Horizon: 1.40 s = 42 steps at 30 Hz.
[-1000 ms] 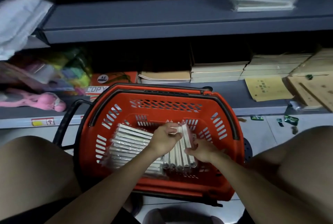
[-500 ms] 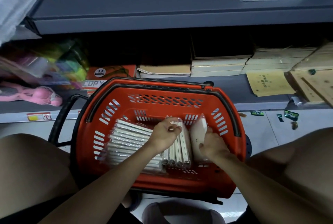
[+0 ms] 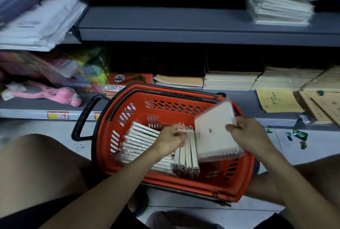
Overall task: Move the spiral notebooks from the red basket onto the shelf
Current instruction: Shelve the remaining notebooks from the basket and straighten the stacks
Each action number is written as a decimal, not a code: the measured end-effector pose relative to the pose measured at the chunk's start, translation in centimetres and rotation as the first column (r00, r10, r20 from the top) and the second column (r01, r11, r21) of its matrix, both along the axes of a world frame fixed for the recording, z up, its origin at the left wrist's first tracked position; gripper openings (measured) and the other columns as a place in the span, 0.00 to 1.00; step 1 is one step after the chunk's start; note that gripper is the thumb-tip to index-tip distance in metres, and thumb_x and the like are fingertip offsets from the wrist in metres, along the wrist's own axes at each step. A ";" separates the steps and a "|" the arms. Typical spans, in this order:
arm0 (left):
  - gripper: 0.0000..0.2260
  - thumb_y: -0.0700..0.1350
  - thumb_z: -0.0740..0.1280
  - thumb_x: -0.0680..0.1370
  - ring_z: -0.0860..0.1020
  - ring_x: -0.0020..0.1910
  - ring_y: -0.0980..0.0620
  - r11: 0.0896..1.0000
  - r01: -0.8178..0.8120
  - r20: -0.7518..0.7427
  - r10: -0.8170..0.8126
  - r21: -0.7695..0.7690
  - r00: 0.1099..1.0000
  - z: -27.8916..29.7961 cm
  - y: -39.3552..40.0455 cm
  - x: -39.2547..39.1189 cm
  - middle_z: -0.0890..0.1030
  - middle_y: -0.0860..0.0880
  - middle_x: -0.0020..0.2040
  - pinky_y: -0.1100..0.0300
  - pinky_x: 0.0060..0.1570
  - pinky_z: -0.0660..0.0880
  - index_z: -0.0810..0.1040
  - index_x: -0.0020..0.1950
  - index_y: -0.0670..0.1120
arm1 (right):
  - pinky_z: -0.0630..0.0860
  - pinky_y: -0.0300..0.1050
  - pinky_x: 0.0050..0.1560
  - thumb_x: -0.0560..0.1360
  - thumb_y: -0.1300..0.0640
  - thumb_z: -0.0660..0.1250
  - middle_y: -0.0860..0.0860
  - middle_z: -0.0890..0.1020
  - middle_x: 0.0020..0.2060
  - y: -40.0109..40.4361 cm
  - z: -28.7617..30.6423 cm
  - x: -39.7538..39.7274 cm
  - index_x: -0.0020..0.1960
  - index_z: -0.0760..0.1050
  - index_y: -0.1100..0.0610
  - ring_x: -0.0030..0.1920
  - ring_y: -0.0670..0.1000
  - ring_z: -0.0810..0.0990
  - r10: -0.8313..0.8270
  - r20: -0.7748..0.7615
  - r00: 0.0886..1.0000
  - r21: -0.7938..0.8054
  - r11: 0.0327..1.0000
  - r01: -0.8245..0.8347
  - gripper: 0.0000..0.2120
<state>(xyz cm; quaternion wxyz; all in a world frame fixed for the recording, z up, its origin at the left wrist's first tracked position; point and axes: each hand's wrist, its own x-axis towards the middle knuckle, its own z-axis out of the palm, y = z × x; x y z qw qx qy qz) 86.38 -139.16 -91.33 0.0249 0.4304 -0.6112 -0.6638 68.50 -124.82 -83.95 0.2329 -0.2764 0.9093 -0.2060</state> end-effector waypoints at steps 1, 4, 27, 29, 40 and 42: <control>0.14 0.40 0.69 0.78 0.84 0.51 0.41 1.000 -0.001 -0.007 0.001 -0.009 1.000 0.5 0.1 0.3 0.82 0.49 0.51 0.46 0.59 0.79 0.75 0.63 0.43 | 0.75 0.51 0.45 0.77 0.54 0.67 0.54 0.83 0.39 0.5 1.4 0.0 0.41 0.78 0.58 0.44 0.57 0.81 -0.039 0.077 0.996 -0.100 0.994 0.047 0.09; 0.15 0.45 0.71 0.76 0.84 0.52 0.44 0.994 0.001 -0.023 -0.004 -0.113 1.000 1.7 0.9 0.9 0.82 0.50 0.53 0.47 0.57 0.80 0.74 0.61 0.46 | 0.78 0.54 0.48 0.79 0.56 0.67 0.50 0.87 0.40 1.9 4.8 0.2 0.45 0.82 0.56 0.43 0.52 0.84 -0.091 0.366 0.926 -0.341 0.913 0.225 0.06; 0.21 0.42 0.68 0.79 0.81 0.57 0.42 0.890 -0.336 -0.611 0.455 0.307 0.648 15.7 -6.8 3.7 0.80 0.35 0.63 0.52 0.58 0.79 0.73 0.67 0.31 | 0.85 0.54 0.39 0.71 0.66 0.68 0.74 0.82 0.46 1.4 10.7 4.3 0.59 0.76 0.71 0.41 0.67 0.86 0.292 0.801 0.523 -0.508 0.793 0.335 0.17; 0.21 0.42 0.67 0.80 0.78 0.62 0.38 0.903 -0.330 -0.628 0.429 0.276 0.649 17.2 -7.9 3.3 0.78 0.34 0.64 0.45 0.67 0.74 0.72 0.68 0.30 | 0.85 0.54 0.41 0.73 0.67 0.66 0.75 0.81 0.49 0.4 10.7 4.5 0.62 0.73 0.72 0.44 0.69 0.85 0.324 0.808 0.493 -0.530 0.764 0.367 0.19; 0.26 0.42 0.70 0.78 0.83 0.55 0.40 0.993 -0.114 -0.626 0.100 0.018 0.774 22.6 -9.1 0.0 0.83 0.42 0.60 0.50 0.53 0.80 0.69 0.74 0.53 | 0.84 0.49 0.48 0.76 0.64 0.66 0.73 0.81 0.52 -9.0 15.0 1.8 0.60 0.72 0.74 0.54 0.66 0.84 0.427 0.814 0.395 -0.574 0.481 0.663 0.16; 0.30 0.43 0.75 0.72 0.84 0.51 0.41 0.982 -0.188 -0.592 0.144 -0.013 0.793 22.6 -9.3 -0.8 0.84 0.46 0.60 0.51 0.53 0.81 0.71 0.72 0.51 | 0.83 0.49 0.51 0.79 0.63 0.65 0.72 0.81 0.54 -10.5 15.1 0.6 0.64 0.71 0.75 0.54 0.65 0.84 0.415 0.807 0.421 -0.588 0.489 0.644 0.19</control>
